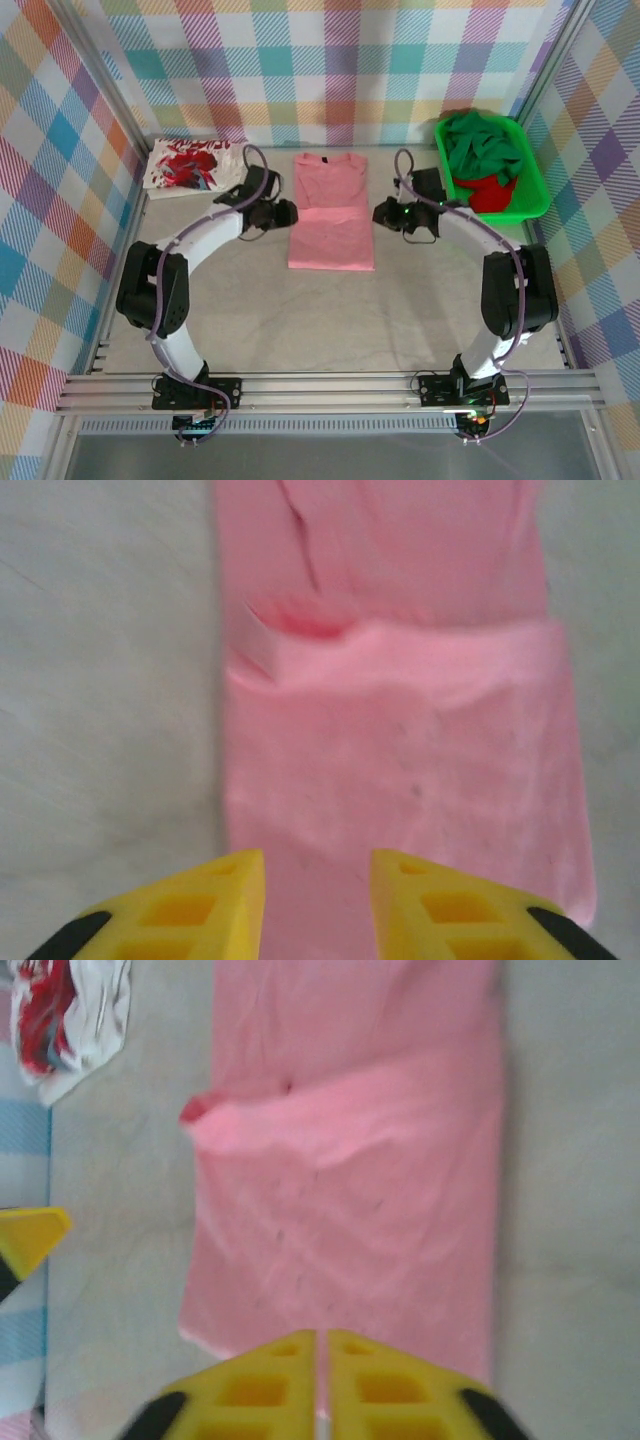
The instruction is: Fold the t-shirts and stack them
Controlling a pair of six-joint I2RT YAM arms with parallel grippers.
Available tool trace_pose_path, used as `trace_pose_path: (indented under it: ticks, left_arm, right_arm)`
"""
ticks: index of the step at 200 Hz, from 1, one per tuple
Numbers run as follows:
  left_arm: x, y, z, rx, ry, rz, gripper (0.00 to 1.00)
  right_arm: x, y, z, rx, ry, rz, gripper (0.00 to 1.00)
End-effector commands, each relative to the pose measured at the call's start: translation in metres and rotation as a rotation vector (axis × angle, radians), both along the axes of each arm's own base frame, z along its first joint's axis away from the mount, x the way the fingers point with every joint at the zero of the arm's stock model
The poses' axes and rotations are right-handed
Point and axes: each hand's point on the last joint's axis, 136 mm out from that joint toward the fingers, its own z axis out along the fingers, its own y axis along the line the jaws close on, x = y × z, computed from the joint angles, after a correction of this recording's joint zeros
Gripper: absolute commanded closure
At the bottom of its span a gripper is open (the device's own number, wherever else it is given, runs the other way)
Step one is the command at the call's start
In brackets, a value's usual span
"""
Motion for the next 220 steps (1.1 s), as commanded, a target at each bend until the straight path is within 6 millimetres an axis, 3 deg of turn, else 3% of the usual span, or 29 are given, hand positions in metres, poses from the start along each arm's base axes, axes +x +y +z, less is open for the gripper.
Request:
trace_pose_path:
  ticks: [1, 19, 70, 118, 186, 220]
  left_arm:
    - [-0.012, -0.028, -0.009, -0.104, -0.02, -0.067, 0.73]
    - [-0.025, -0.037, -0.029, -0.13, 0.007, -0.1, 0.77]
    - [-0.048, -0.019, -0.093, -0.063, 0.102, -0.063, 0.78]
    - [-0.071, -0.004, -0.127, -0.042, 0.168, -0.023, 0.77]
    - [-0.112, 0.004, -0.137, -0.05, 0.252, 0.001, 0.76]
    - [-0.127, 0.009, -0.111, -0.09, 0.227, 0.032, 0.76]
  right_arm:
    - [-0.017, 0.029, -0.002, 0.112, 0.001, 0.081, 0.99]
    - [-0.024, 0.037, -0.025, 0.127, 0.078, 0.087, 1.0]
    - [-0.027, 0.028, -0.085, 0.039, 0.194, 0.023, 1.0]
    - [-0.052, 0.021, -0.117, -0.012, 0.269, 0.018, 1.0]
    - [-0.1, 0.021, -0.137, -0.049, 0.351, 0.024, 1.0]
    - [-0.119, 0.017, -0.13, -0.056, 0.367, 0.011, 1.0]
